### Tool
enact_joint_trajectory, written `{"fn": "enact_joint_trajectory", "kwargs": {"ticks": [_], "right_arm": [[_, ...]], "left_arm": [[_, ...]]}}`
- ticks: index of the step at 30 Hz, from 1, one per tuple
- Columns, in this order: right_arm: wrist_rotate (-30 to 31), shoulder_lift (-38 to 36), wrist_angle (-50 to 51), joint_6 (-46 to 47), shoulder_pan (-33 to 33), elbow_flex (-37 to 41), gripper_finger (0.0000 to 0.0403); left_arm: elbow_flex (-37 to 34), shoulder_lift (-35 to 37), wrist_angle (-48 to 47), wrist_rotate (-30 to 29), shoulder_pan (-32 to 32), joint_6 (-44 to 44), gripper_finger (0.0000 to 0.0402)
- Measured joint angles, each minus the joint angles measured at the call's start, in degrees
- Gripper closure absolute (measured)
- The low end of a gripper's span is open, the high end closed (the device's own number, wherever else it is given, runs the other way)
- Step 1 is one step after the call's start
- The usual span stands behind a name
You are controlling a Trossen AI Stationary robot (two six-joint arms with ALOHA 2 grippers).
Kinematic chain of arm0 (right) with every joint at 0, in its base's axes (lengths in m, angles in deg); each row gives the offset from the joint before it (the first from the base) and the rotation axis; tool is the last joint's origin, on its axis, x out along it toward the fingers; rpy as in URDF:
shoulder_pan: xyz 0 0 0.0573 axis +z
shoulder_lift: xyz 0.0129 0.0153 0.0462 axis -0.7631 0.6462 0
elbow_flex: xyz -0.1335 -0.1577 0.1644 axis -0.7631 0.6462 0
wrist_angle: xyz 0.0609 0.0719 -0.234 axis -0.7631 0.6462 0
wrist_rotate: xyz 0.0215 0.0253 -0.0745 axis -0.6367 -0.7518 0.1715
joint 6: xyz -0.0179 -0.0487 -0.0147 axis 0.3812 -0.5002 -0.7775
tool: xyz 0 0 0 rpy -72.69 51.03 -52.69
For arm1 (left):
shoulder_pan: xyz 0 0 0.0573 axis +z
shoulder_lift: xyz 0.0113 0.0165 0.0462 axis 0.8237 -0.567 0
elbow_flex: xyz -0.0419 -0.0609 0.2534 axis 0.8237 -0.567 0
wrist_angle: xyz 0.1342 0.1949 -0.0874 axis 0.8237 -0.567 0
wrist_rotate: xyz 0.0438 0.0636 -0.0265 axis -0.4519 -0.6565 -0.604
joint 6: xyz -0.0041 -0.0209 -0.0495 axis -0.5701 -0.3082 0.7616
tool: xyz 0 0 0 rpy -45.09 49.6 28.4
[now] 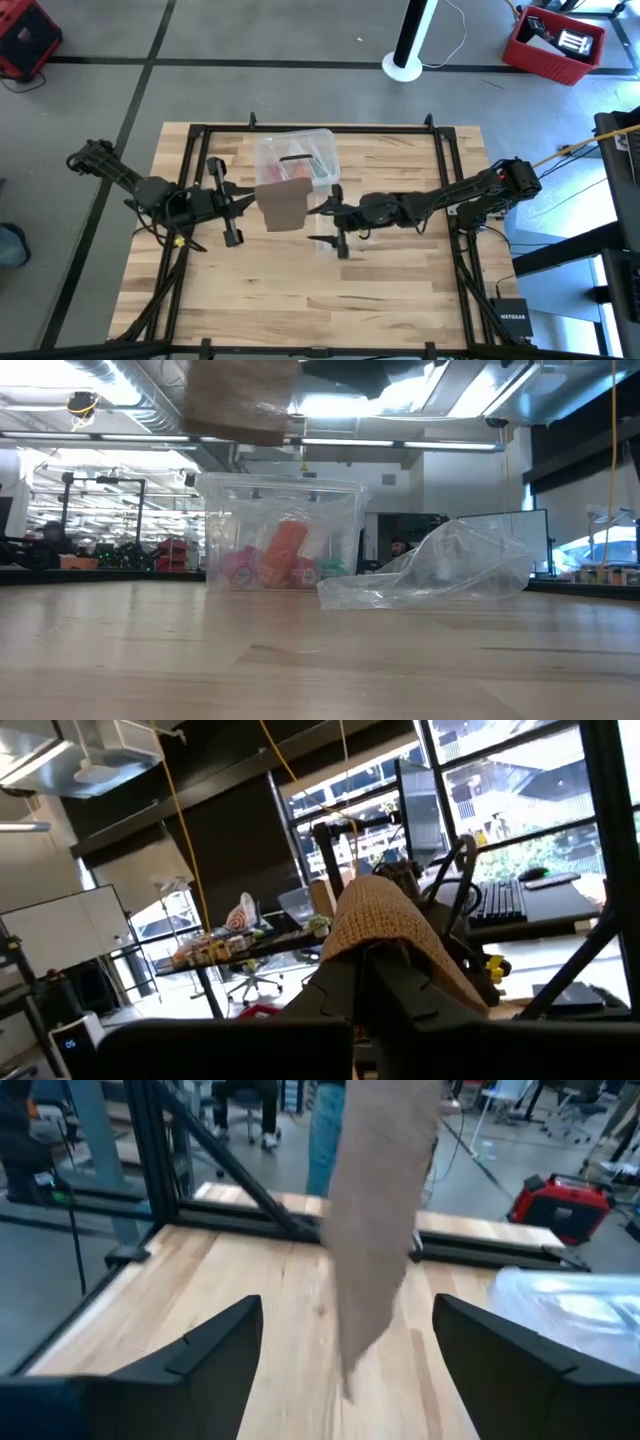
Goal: Roll bandage
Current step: Roll the brown bandage
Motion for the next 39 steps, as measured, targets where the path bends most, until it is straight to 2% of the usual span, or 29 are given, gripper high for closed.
{"fn": "enact_joint_trajectory", "kwargs": {"ticks": [4, 7, 10, 14, 17, 24, 30, 34, 39], "right_arm": [[0.85, 0.13, 2.09, -0.07, -0.19, 0.00, 0.0107], [-1.93, 0.39, 3.85, 0.87, -0.48, 0.63, 0.0107], [-2.46, 0.95, -0.77, 2.32, -0.50, 3.45, 0.0112], [-2.17, 1.78, -10.10, 2.68, -1.21, 7.50, 0.0139], [-1.19, 3.17, -13.29, 1.87, -1.25, 8.48, 0.0163], [-1.49, 7.66, -14.83, 1.18, -1.20, 8.57, 0.0201], [-1.49, 7.91, -21.33, -0.21, -1.20, 8.57, 0.0215], [-1.45, 8.42, -21.95, -0.40, -1.98, 8.55, 0.0225], [-1.65, 10.30, -22.72, -0.38, -3.89, 7.93, 0.0273]], "left_arm": [[0.00, -0.02, -0.01, 1.15, 0.01, 0.16, 0.0402], [0.00, 0.09, 0.00, 1.33, -0.06, 0.21, 0.0402], [0.00, 0.09, 0.01, 1.40, -0.10, 1.07, 0.0402], [0.00, 0.00, -0.11, 1.54, -0.10, 1.25, 0.0402], [0.00, -0.02, -0.15, 1.55, -0.10, 1.66, 0.0402], [0.00, -0.02, -0.18, 1.55, -0.10, 2.19, 0.0402], [0.00, -0.04, -0.51, 1.55, -0.10, 2.35, 0.0402], [0.00, -0.04, -0.94, 1.55, -0.10, 2.64, 0.0402], [0.00, -0.04, -1.17, 3.03, -0.10, 3.65, 0.0402]]}}
